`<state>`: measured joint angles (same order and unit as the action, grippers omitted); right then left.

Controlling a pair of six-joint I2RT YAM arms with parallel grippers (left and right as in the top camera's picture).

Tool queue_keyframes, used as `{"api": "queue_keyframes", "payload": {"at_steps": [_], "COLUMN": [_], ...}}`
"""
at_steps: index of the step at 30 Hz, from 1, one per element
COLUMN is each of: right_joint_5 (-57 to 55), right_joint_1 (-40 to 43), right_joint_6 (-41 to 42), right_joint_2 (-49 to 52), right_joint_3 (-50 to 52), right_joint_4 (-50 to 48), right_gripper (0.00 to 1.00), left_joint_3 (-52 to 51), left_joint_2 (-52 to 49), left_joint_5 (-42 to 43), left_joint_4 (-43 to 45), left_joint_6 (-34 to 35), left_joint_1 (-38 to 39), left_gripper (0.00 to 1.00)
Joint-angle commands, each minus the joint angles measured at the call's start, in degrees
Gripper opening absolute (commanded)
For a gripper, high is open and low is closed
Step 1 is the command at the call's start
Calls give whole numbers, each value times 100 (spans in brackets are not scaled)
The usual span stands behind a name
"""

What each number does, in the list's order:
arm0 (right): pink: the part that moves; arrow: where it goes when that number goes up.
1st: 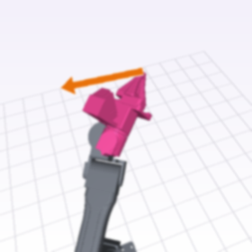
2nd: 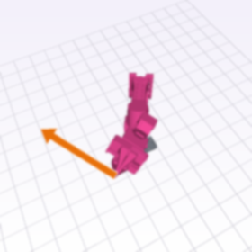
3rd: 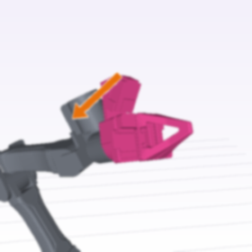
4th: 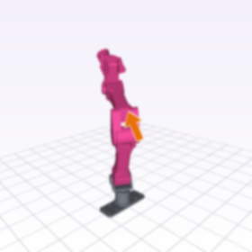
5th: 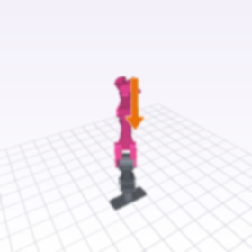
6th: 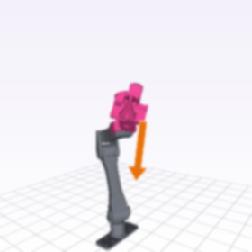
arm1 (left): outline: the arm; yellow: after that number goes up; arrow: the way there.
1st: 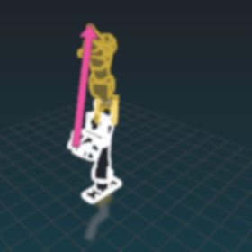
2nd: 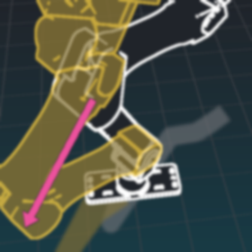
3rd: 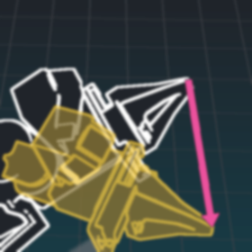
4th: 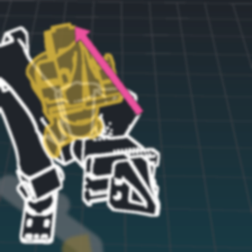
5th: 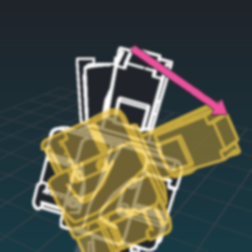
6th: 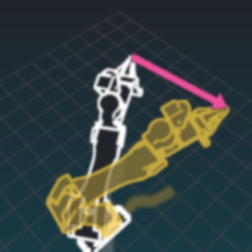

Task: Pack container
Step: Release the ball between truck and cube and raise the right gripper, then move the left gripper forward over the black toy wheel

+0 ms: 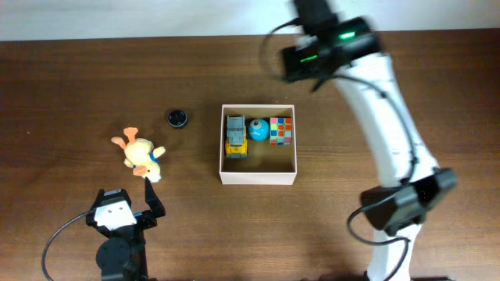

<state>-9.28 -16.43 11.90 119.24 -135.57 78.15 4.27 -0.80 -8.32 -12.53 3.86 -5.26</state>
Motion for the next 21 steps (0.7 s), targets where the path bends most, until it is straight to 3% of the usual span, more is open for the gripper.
{"api": "queue_keyframes", "payload": {"at_steps": [1,3,10,21], "right_joint_5": [-330,-328,-319,-302], "right_joint_1": [748,1104,2006,2170], "right_joint_6": [245,348,361,358], "right_joint_2": [17,39,415,813], "right_joint_3": [59,74,219,846], "right_joint_4": [66,50,7,-212], "right_gripper": [94,99,99,99], "left_joint_3": [-39,-39,-39,-39], "left_joint_2": [13,13,13,13], "left_joint_5": [61,59,59,61], "left_joint_4": [28,28,28,28], "left_joint_6": [-92,-90,-90,-90], "left_joint_1": [22,22,22,22], "left_gripper": [99,99,99,99]}}
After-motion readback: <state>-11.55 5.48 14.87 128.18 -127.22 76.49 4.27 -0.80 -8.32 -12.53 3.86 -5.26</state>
